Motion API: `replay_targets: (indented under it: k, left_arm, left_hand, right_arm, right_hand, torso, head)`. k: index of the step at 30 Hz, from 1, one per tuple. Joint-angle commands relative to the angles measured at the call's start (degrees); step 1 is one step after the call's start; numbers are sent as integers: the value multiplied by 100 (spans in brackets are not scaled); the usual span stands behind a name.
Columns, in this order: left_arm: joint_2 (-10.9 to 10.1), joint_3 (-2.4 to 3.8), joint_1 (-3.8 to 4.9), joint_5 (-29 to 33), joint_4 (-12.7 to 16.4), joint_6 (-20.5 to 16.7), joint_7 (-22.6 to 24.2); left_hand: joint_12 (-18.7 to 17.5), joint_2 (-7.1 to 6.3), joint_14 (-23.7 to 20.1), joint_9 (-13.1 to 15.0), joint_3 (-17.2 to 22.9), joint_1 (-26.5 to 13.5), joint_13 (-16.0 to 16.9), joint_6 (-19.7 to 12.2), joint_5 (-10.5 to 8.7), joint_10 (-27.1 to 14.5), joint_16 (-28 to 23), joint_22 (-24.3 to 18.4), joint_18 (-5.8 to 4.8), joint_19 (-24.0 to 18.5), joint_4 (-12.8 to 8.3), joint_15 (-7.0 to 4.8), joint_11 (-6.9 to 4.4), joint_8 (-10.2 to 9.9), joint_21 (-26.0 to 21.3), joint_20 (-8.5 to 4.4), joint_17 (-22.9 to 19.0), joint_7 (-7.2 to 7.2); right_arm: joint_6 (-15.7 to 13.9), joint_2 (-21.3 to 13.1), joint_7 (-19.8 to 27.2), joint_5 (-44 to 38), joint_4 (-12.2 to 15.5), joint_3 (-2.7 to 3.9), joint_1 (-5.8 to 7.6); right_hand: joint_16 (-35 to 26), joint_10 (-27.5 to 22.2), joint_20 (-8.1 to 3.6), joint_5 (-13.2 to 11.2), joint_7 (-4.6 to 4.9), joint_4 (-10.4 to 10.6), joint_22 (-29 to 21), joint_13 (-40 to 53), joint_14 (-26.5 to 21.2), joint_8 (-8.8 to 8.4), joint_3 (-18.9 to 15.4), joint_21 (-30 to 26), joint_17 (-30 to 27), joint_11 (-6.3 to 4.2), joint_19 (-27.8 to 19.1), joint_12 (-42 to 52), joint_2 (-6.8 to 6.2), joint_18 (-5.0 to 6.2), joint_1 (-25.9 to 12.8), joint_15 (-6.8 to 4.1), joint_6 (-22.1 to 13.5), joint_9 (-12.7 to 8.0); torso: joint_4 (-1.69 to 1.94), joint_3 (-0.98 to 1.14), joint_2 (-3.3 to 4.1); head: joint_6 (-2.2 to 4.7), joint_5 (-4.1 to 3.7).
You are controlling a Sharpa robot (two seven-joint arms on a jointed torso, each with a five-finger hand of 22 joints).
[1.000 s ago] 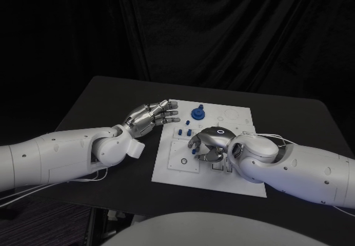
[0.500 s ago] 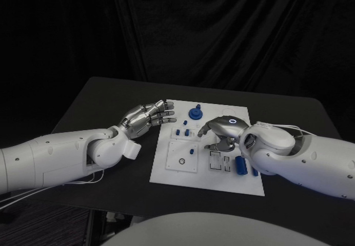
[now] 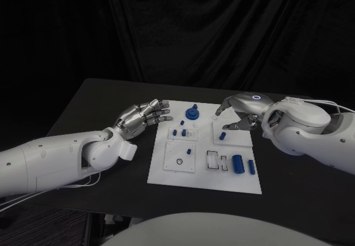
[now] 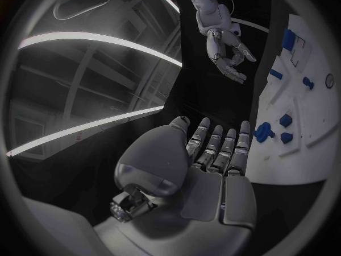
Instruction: Assemble the parts on the task board
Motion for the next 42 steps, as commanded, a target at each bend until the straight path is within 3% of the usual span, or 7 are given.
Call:
replay_targets:
  k: [1, 7, 12, 18, 27, 31, 42]
  left_arm:
    - [4, 5, -13, -4, 23, 10, 291]
    - [11, 5, -13, -4, 28, 38, 317]
    - [17, 5, -13, -4, 23, 66, 313]
    - [28, 5, -13, -4, 18, 84, 305]
    - [15, 5, -13, -4, 21, 98, 288]
    - [14, 5, -13, -4, 23, 108, 273]
    - [18, 5, -13, -4, 13, 126, 231]
  left_hand:
    - [27, -53, 36, 9, 8, 2, 6, 63, 32, 29, 42, -6, -95, 29, -29, -3, 4, 26, 33, -4, 8, 240]
    - [33, -52, 47, 11, 17, 5, 6, 75, 44, 40, 54, -6, -91, 33, -32, -6, 11, 31, 34, -4, 9, 240]
    - [53, -47, 52, 12, 22, 6, 8, 84, 49, 52, 62, -7, -90, 35, -32, -7, 17, 34, 34, -4, 9, 238]
    - [74, -30, 58, 13, 40, 7, 10, 91, 57, 73, 64, -7, -86, 39, -28, -10, 38, 37, 36, -3, 8, 237]
    - [79, -18, 61, 14, 52, 10, 10, 95, 63, 79, 69, -8, -85, 40, -27, -10, 44, 38, 36, -3, 8, 235]
    - [77, -10, 60, 13, 60, 11, 9, 93, 66, 80, 66, -8, -85, 41, -25, -10, 46, 38, 36, -2, 7, 236]
    - [77, -1, 59, 12, 69, 12, 8, 88, 68, 82, 64, -9, -85, 41, -23, -10, 52, 37, 35, -2, 6, 237]
  right_arm:
    - [253, -85, -186, 280, -6, -16, 73]
    - [312, -161, -136, 370, -152, -51, 127]
    - [310, -134, -60, 402, -257, -70, 71]
    - [360, -40, 24, 411, -367, -75, -59]
    - [253, 132, 135, 367, -570, -75, -306]
    - [264, 225, 128, 301, -683, -74, -419]
    - [234, 384, 175, 199, -828, -72, -587]
  right_hand:
    - [30, 130, 5, -31, 7, 3, 494, -49, 52, -37, 45, 74, 25, -17, 64, 62, 80, -9, -28, 14, 51, -30]
    - [100, 280, 2, -56, -9, 0, 541, -136, 157, -78, 44, 259, 129, -39, 187, 91, 92, -39, -93, 10, 66, -83]
    - [134, 627, -2, -98, 50, -18, 573, -276, 253, -95, 70, 393, 177, -85, 306, 118, 150, -64, -121, 13, 198, -163]
    - [120, 932, 11, 282, 84, -256, 577, -481, 272, -160, 211, 384, 149, -89, 336, 29, 250, -65, 220, 27, 292, -287]
    - [115, 1121, 19, 348, 165, -401, 583, -612, 272, -276, 242, 385, 134, -75, 343, -59, 247, -66, 316, 43, 199, -401]
    - [78, 1113, 24, 352, 125, -456, 564, -684, 236, -364, 235, 306, 66, -68, 309, -151, 231, -53, 327, 48, 69, -477]
    - [76, 1140, 27, 350, 122, -475, 564, -702, 231, -344, 242, 303, 64, -65, 305, -173, 249, -53, 332, 52, 117, -487]
  torso:
    - [-1, -3, 2]
    - [3, -2, 10]
    - [13, -4, 15]
    - [9, 8, 24]
    - [7, 10, 25]
    - [5, 5, 17]
    - [2, 6, 15]
  head:
    - [0, -42]
    - [0, -78]
    - [0, -93]
    - [0, -102]
    - [0, -88]
    - [0, -81]
    - [0, -71]
